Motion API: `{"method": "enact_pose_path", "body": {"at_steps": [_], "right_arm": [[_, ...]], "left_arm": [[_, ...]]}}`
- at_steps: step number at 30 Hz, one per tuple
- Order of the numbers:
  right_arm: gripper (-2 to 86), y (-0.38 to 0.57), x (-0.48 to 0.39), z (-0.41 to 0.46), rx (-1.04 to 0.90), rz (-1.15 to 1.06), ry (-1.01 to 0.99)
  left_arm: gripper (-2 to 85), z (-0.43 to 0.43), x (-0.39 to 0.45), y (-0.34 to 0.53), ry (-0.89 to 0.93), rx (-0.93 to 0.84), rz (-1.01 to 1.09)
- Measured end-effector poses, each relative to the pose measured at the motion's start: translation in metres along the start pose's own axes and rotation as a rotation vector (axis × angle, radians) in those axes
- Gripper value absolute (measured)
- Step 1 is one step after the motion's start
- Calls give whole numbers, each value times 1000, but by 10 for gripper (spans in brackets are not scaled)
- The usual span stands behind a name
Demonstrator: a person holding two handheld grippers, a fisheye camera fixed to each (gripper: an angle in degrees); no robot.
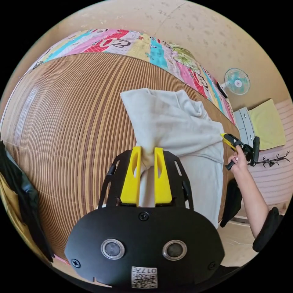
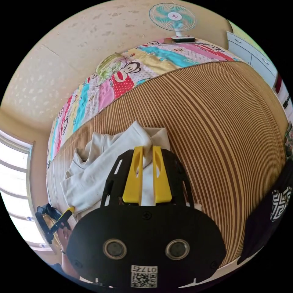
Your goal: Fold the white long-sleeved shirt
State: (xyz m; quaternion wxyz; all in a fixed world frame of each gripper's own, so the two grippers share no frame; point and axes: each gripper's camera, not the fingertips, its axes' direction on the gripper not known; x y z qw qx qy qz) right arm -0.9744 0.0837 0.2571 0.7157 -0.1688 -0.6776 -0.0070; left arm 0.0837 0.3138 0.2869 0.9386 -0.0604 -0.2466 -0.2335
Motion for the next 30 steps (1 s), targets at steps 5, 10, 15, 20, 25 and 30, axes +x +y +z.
{"method": "enact_pose_path", "body": {"at_steps": [5, 10, 15, 20, 25, 30], "right_arm": [[46, 28, -26, -65, 189, -89, 16], [83, 47, 21, 2, -21, 20, 73], [99, 45, 49, -25, 55, 114, -86], [81, 77, 59, -54, -138, -91, -20], [91, 124, 106, -61, -424, -145, -18], [102, 160, 128, -73, -538, -200, 65]], "left_arm": [[63, -5, -54, 2, 284, 43, -84], [85, 15, -88, 6, 293, 36, -150], [100, -15, -103, 30, 241, 113, -66], [128, -20, -114, 79, 293, -71, 86], [133, -31, -99, 155, 255, -290, 153], [113, -37, -90, 227, 202, -436, 149]]}}
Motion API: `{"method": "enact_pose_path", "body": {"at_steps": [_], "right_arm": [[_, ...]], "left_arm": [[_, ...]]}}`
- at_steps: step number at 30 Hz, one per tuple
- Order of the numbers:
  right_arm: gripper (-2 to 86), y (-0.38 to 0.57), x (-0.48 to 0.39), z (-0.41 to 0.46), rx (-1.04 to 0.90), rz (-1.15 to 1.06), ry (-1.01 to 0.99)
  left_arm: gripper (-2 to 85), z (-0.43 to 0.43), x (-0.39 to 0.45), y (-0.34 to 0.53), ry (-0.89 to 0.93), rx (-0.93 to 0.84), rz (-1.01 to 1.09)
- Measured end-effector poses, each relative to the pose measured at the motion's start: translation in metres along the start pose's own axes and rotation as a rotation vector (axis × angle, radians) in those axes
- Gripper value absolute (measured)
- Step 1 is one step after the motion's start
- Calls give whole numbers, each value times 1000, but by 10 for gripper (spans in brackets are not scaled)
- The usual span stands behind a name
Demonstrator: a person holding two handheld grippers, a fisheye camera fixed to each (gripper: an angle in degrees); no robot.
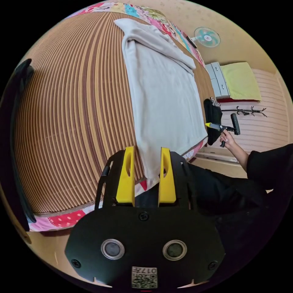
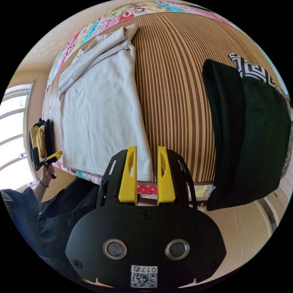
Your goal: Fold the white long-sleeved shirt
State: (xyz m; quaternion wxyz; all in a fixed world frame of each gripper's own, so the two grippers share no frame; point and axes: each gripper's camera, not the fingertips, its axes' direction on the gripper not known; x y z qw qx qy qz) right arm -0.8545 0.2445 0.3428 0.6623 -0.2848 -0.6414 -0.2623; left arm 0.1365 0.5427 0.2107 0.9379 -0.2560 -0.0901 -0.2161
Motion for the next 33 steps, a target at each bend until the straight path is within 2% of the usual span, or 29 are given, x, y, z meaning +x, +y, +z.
{"method": "enact_pose_path", "body": {"at_steps": [5, 11, 19, 22, 24, 30, 33], "right_arm": [[97, 18, 25, 7, -1, 52, -63], [96, 17, 56, -2, 94, 153, -220], [96, -19, 57, 18, -24, 76, -160], [70, -18, 66, 18, -21, 79, -315], [73, -18, 68, 23, -31, 97, -280], [53, -24, 90, 35, -70, 128, -383], [37, -13, 100, 28, -75, 125, -466]], "left_arm": [[64, 8, 5, 13, -46, -20, -66], [50, -23, -9, 18, 124, 47, -176], [49, -63, -23, 27, 252, 114, -259], [48, -77, -29, 32, 303, 144, -305], [47, -84, -31, 34, 329, 168, -320], [45, -93, -48, 41, 485, 209, -408], [45, -98, -51, 53, 538, 157, -405]]}}
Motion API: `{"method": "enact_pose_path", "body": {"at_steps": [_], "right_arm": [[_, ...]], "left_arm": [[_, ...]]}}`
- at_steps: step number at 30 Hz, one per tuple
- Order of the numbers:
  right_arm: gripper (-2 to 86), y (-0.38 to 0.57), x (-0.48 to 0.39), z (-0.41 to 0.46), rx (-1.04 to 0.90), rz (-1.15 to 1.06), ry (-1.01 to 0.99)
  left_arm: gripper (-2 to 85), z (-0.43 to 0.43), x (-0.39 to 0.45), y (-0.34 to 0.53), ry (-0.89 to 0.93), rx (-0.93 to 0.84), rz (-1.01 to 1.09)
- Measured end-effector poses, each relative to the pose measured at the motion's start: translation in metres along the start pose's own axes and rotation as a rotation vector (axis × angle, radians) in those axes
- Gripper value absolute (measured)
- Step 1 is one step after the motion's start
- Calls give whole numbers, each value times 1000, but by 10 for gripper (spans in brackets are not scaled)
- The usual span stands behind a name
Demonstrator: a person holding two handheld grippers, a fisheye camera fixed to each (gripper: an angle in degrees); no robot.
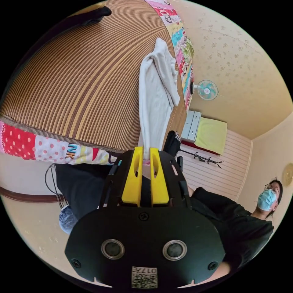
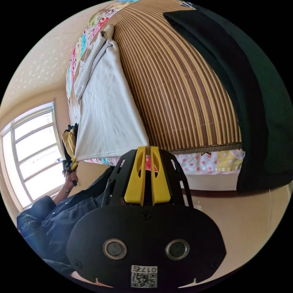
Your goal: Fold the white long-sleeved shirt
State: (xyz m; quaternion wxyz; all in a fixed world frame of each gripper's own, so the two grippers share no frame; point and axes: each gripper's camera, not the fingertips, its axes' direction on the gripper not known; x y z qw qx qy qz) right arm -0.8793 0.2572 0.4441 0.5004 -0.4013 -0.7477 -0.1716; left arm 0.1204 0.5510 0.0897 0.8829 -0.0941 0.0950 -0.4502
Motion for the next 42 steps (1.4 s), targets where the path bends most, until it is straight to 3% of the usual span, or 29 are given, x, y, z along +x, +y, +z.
{"method": "enact_pose_path", "body": {"at_steps": [5, 9, 11, 14, 20, 27, 42], "right_arm": [[29, 58, 41, -10, 29, 181, -149], [27, 94, 54, -22, 47, 260, -222], [27, 111, 61, -36, 154, 316, -392], [27, 117, 60, -41, 308, 347, -622], [25, 73, 28, -36, 452, 373, -781], [23, 24, -4, -41, 491, 402, -813], [23, -72, -59, -29, 459, 470, -768]], "left_arm": [[44, -13, -26, 44, 131, -56, -111], [43, -29, -49, 88, 373, 64, -192], [43, -35, -48, 93, 476, 129, -162], [44, -44, -37, 80, 548, 214, -115], [45, -56, 2, 21, 603, 328, -62], [45, -60, 48, -38, 666, 391, -18], [45, -78, 99, -149, 593, 461, -184]]}}
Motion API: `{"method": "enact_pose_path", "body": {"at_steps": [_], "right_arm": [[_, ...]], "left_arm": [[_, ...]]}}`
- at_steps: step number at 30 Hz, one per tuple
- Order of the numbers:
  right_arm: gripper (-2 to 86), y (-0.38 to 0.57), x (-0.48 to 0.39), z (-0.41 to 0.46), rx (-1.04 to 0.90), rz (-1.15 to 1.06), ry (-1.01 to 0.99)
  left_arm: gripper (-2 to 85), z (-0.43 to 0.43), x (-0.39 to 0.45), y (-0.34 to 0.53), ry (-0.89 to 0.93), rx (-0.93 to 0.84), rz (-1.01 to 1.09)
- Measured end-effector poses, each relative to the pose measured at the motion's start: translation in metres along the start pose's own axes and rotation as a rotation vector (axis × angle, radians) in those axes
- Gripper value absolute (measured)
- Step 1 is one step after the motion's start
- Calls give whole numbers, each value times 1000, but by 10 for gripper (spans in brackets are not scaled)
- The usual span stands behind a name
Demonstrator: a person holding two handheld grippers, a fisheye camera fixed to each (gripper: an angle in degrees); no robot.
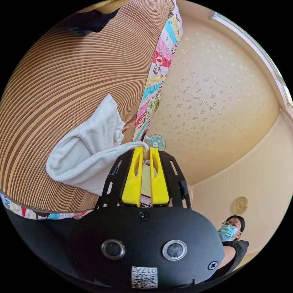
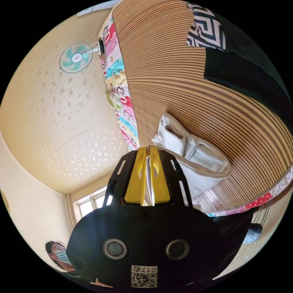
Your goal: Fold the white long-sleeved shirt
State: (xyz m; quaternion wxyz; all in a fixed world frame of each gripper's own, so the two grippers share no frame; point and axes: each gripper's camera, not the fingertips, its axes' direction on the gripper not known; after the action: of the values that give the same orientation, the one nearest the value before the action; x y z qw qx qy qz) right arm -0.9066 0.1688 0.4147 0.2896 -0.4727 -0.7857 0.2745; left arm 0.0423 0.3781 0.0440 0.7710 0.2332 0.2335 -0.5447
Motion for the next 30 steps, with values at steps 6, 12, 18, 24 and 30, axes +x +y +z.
{"method": "enact_pose_path", "body": {"at_steps": [6, 12, 18, 24, 30], "right_arm": [[24, -17, -16, 34, 47, 43, 3], [23, -39, -40, 78, 72, 47, 53], [23, -58, -46, 118, 94, 64, 173], [21, -68, -35, 138, 124, 110, 215], [15, -69, -33, 148, 148, 137, 193]], "left_arm": [[46, 42, 22, -53, -40, -27, -14], [44, 82, 23, -110, -69, -22, -45], [45, 107, 5, -153, -165, -33, -110], [48, 116, -15, -172, -183, -53, -145], [72, 120, -19, -180, -124, -99, -116]]}}
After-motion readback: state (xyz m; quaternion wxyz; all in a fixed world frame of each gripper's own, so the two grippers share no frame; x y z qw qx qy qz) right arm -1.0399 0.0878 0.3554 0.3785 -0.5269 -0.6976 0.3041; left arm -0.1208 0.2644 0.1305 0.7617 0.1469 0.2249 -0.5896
